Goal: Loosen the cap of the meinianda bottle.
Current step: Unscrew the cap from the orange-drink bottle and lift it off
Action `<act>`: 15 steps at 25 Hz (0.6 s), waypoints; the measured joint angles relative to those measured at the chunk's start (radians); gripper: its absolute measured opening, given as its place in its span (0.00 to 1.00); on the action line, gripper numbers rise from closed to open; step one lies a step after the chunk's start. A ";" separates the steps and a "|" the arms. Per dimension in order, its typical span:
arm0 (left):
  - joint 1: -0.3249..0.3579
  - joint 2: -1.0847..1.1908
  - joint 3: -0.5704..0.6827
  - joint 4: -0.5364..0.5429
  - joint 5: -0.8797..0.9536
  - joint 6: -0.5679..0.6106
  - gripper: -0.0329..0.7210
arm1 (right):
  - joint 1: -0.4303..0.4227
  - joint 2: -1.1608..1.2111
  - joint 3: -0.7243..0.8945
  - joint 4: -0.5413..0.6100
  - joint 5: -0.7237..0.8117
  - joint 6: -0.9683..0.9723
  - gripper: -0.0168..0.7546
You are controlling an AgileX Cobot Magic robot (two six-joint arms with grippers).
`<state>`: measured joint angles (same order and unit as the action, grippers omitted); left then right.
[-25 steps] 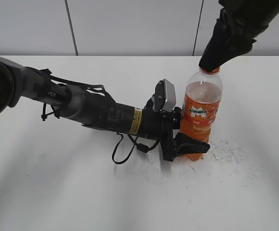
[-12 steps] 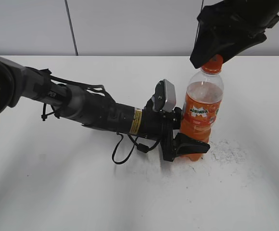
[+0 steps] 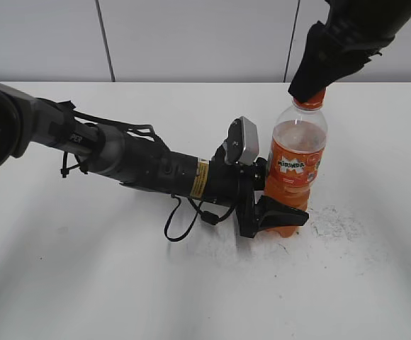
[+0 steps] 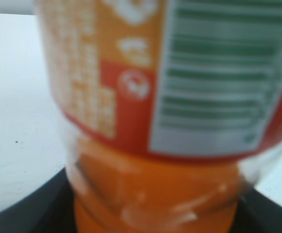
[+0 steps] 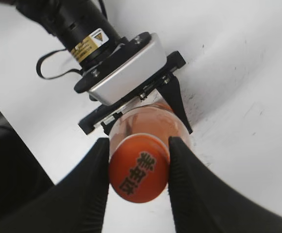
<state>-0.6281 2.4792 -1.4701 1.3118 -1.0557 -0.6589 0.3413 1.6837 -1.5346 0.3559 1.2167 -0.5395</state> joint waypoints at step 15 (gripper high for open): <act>0.000 -0.001 0.000 0.003 0.001 0.000 0.73 | 0.000 -0.001 0.000 0.002 0.002 0.011 0.60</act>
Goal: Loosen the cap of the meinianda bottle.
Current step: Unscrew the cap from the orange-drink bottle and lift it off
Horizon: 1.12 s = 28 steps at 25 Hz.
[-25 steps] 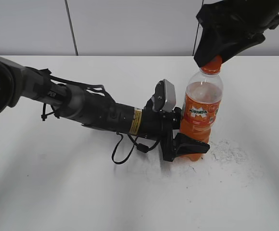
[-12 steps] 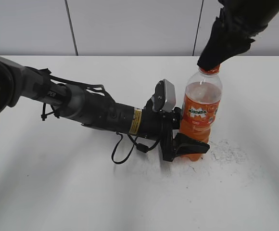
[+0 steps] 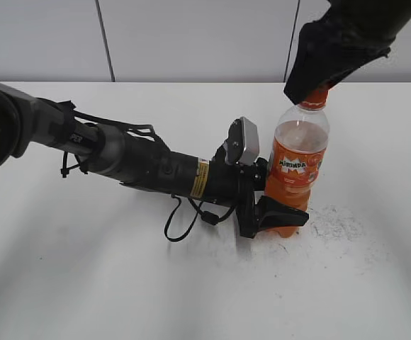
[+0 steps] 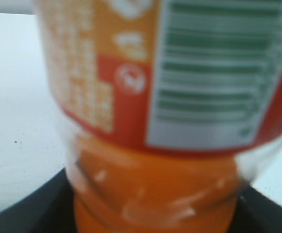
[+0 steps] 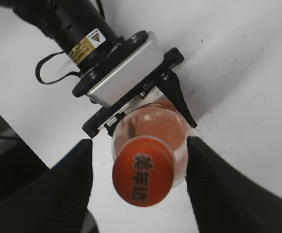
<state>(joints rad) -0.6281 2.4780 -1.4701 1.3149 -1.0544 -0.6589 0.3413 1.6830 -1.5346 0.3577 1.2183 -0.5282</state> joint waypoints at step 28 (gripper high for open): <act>0.000 0.000 0.000 0.005 0.000 -0.004 0.73 | 0.002 -0.001 -0.001 -0.067 0.001 -0.026 0.69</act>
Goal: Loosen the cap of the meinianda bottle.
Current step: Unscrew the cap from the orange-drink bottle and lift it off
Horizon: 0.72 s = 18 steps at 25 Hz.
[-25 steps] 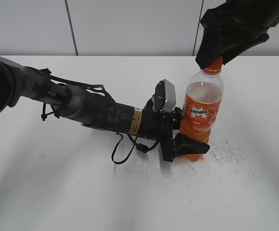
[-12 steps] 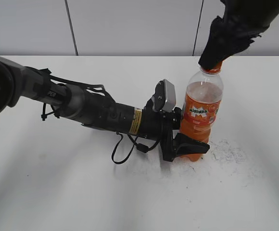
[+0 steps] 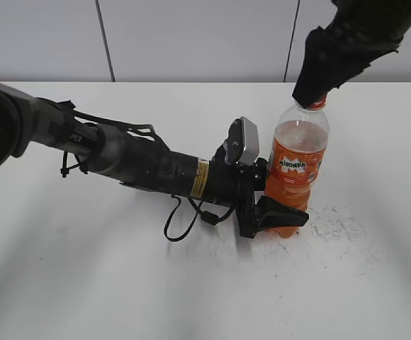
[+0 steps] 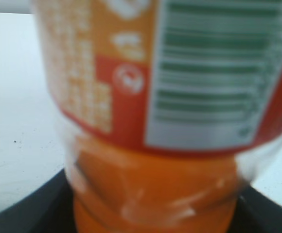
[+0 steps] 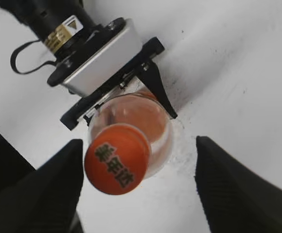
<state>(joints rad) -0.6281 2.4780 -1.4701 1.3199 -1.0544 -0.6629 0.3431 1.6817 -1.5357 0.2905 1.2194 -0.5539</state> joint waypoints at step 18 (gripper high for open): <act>0.000 0.000 -0.002 0.003 0.002 -0.001 0.72 | 0.000 0.000 0.000 0.022 0.000 -0.147 0.37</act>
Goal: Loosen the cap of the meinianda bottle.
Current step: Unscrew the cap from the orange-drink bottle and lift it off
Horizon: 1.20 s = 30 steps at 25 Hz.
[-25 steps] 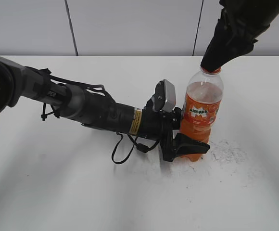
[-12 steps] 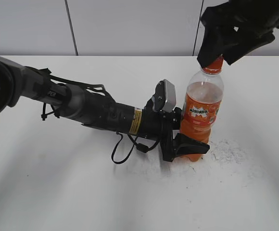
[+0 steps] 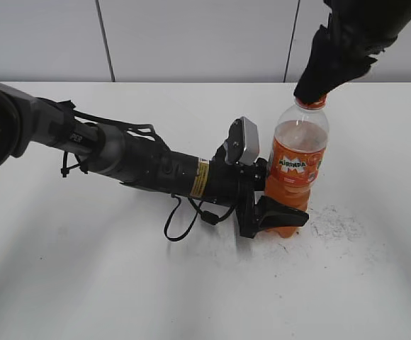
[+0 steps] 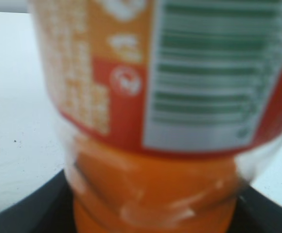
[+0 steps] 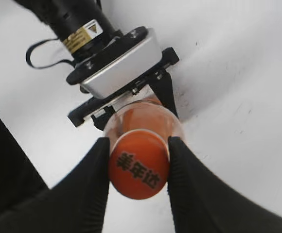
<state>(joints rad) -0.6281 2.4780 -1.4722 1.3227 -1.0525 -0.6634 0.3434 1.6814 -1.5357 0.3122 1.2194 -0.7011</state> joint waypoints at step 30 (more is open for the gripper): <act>0.000 0.000 -0.003 0.009 0.000 0.000 0.72 | 0.000 -0.001 0.000 0.002 0.000 0.263 0.37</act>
<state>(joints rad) -0.6281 2.4776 -1.4750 1.3318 -1.0522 -0.6634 0.3434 1.6805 -1.5359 0.3142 1.2195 -0.4380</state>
